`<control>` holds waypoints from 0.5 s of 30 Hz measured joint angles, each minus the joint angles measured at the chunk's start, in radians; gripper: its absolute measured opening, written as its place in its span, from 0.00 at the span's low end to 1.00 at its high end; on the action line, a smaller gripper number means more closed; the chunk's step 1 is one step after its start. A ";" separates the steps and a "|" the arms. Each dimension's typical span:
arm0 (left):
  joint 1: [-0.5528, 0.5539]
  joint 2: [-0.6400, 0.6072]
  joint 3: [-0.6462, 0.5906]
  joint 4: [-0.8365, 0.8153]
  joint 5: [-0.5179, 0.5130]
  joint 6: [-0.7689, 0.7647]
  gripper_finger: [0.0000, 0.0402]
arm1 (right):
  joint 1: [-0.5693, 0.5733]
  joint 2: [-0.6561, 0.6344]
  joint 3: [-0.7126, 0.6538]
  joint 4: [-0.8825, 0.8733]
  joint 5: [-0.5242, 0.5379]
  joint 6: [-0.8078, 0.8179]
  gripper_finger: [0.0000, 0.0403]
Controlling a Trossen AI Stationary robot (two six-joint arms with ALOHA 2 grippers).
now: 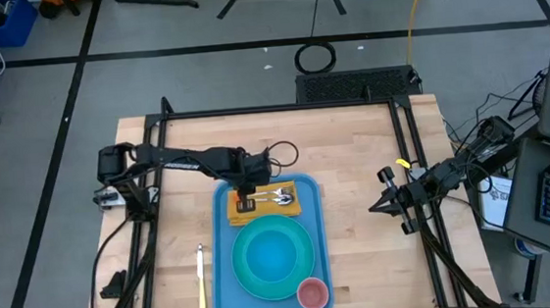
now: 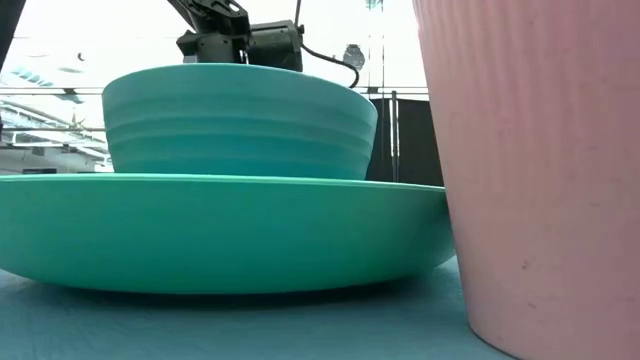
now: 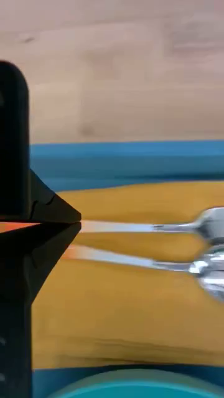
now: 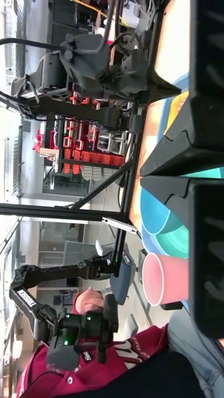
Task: Set up tray
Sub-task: Put the yellow knife to the left of the blue plate on the yellow napkin on the blue serving tray
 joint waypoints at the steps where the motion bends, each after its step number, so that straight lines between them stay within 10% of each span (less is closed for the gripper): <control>1: -0.005 -0.002 0.000 -0.020 0.000 -0.018 0.02 | 0.000 0.000 0.000 0.000 0.000 0.000 0.00; 15: -0.212 -0.121 -0.037 -0.137 -0.112 -0.528 0.04 | 0.000 0.003 0.000 0.001 0.000 0.000 0.00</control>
